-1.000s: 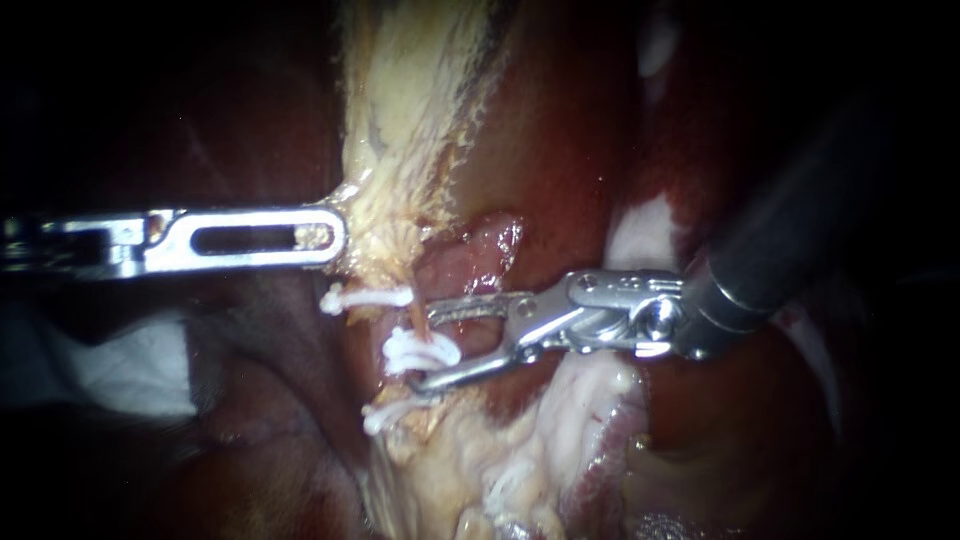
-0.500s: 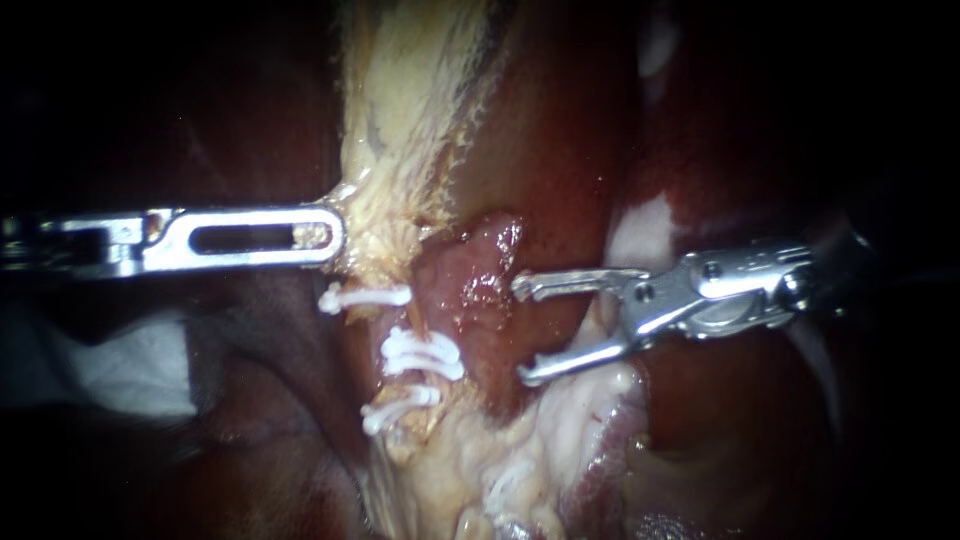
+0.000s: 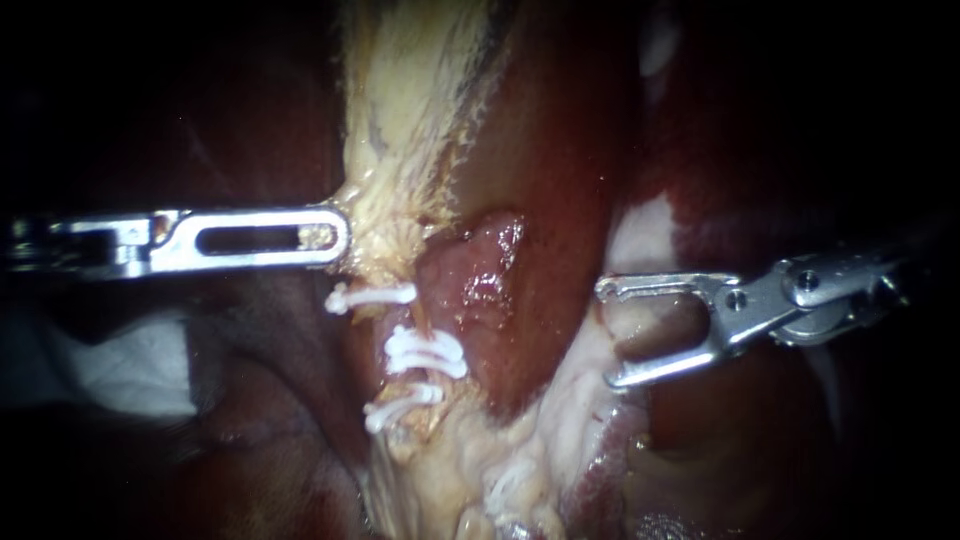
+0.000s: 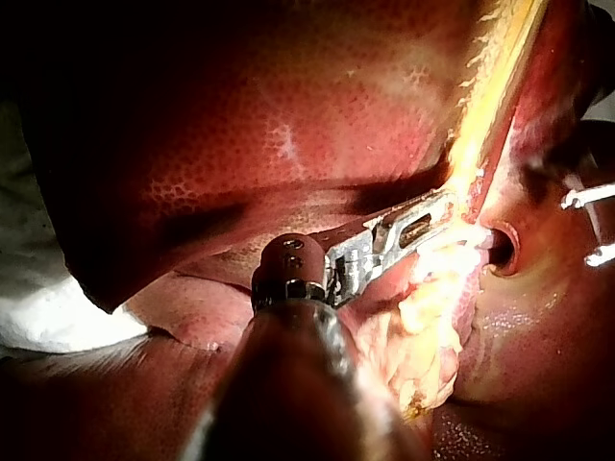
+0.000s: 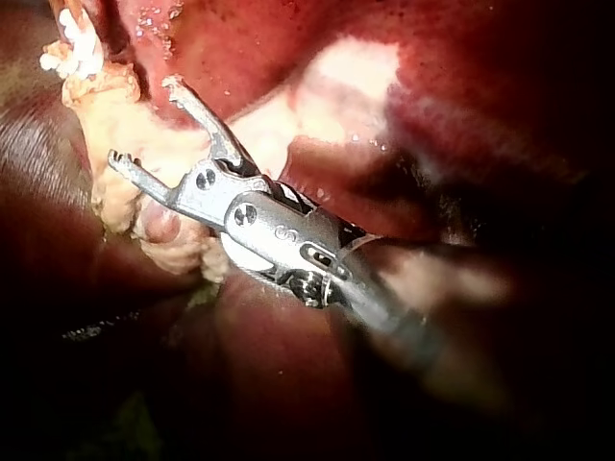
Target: Going back second clip right tube
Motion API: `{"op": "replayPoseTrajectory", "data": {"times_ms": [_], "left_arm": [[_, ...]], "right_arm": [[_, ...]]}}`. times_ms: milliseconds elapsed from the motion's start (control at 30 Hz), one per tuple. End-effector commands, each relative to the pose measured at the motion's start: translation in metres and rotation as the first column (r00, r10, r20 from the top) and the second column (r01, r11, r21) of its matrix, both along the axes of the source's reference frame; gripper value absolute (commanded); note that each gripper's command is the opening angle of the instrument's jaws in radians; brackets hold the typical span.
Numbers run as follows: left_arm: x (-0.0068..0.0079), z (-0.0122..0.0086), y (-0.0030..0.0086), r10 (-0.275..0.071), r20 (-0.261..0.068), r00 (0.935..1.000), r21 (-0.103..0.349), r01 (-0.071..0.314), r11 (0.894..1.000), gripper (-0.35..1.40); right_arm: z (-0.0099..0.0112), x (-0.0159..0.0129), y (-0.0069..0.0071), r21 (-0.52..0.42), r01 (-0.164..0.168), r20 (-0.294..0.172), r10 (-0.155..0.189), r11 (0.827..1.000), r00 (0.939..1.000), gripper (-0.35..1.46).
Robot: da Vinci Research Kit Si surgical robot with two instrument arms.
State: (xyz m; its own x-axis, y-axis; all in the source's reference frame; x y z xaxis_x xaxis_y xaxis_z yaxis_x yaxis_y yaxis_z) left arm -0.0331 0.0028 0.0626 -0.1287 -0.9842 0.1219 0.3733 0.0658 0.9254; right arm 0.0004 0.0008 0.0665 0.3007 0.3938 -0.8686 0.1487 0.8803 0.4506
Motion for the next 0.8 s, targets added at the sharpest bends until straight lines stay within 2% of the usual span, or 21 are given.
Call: {"op": "replayPoseTrajectory", "data": {"times_ms": [33,133,400,600,800], "left_arm": [[-0.0001,0.0003,0.0000,-0.002,-0.003,1.0000,-0.001,0.002,1.000,-0.35],[-0.0008,0.0013,-0.0002,0.001,0.002,1.0000,-0.005,-0.001,1.000,-0.35],[-0.0029,0.0048,-0.0007,0.035,-0.021,0.9992,-0.012,-0.035,0.999,-0.35],[-0.0047,0.0078,-0.0014,0.052,-0.034,0.9981,0.007,-0.052,0.999,-0.35],[-0.0051,0.0089,-0.0012,0.055,-0.041,0.9977,0.011,-0.055,0.998,-0.35]], "right_arm": [[-0.0002,0.0001,0.0000,0.002,-0.002,-0.003,0.002,1.000,1.0000,0.60],[-0.0004,0.0001,0.0001,0.004,-0.005,-0.005,0.005,1.000,1.0000,0.60],[-0.0005,0.0001,0.0003,0.006,-0.013,-0.010,0.013,1.000,0.9999,0.60],[-0.0006,0.0001,0.0004,0.008,-0.015,-0.009,0.015,1.000,0.9999,0.60],[-0.0007,0.0002,0.0007,0.010,-0.021,-0.012,0.021,1.000,0.9997,0.60]]}}
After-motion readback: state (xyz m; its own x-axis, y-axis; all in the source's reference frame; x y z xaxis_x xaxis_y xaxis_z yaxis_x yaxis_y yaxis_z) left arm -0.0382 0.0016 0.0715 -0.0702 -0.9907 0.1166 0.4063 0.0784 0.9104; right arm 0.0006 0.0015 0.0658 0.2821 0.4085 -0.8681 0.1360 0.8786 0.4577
